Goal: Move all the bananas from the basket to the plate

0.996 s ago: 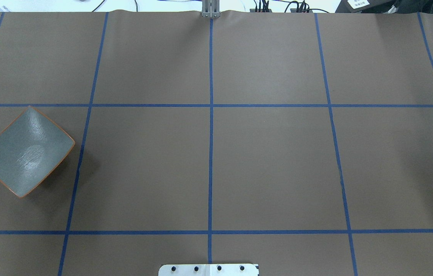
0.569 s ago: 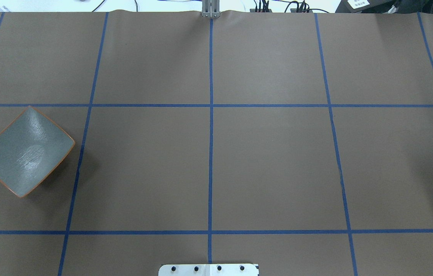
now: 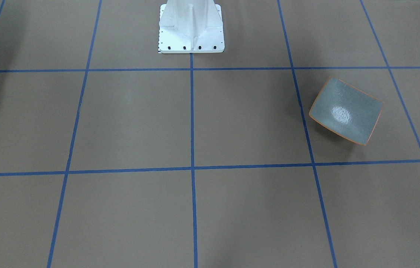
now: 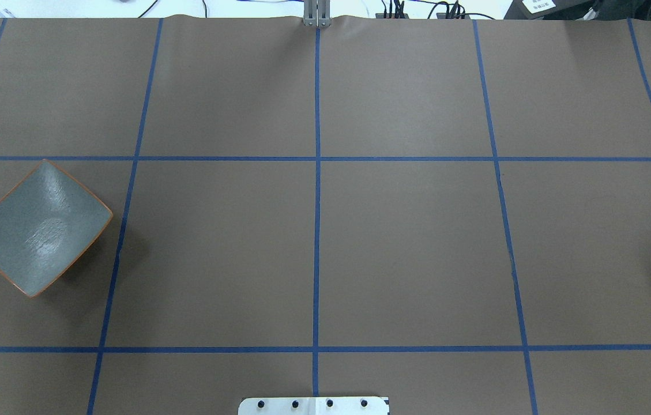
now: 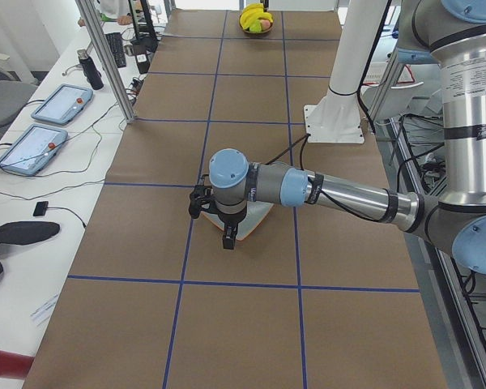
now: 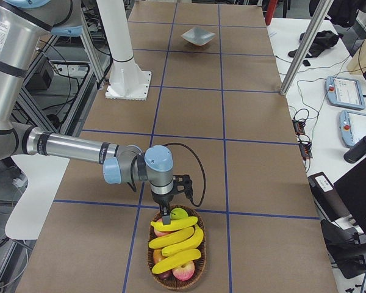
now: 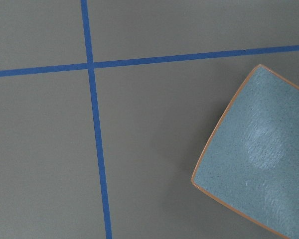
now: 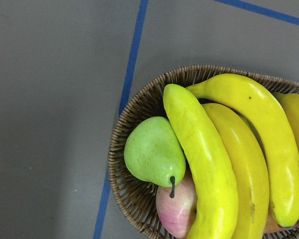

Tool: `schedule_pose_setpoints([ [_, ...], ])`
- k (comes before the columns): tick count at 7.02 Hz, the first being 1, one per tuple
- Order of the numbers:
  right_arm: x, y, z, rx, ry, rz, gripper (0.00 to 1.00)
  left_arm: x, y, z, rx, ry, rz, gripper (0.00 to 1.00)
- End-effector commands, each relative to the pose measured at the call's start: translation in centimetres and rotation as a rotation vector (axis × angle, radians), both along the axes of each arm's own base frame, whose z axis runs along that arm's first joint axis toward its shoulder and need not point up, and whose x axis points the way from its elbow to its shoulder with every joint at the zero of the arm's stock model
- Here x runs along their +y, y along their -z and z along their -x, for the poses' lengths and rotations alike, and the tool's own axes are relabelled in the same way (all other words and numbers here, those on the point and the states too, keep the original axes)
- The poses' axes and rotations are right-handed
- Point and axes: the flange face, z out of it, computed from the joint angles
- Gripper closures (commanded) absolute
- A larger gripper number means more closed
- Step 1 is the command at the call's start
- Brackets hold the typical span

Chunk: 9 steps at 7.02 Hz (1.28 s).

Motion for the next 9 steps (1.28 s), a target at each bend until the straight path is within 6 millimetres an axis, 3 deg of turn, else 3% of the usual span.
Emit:
schedule_pose_setpoints([
  [1, 0.5, -1.1, 0.2, -0.030, -0.040, 0.032, 0.01, 0.0, 0.2, 0.0, 0.001, 0.001, -0.001, 0.00],
  [2, 0.7, -2.0, 0.4, -0.056, -0.036, 0.024, 0.02, 0.0, 0.2, 0.0, -0.001, 0.002, -0.002, 0.00],
  [3, 1.4, -4.5, 0.3, -0.063, -0.034, -0.021, 0.02, 0.0, 0.1, 0.0, -0.001, 0.001, -0.003, 0.00],
  [4, 1.3, -5.8, 0.3, -0.072, -0.034, -0.055, 0.03, -0.1, 0.1, 0.0, -0.002, 0.001, -0.004, 0.00],
  [9, 1.3, -6.2, 0.5, -0.087, -0.041, -0.040, 0.05, -0.1, 0.2, 0.1, -0.004, 0.002, -0.007, 0.00],
])
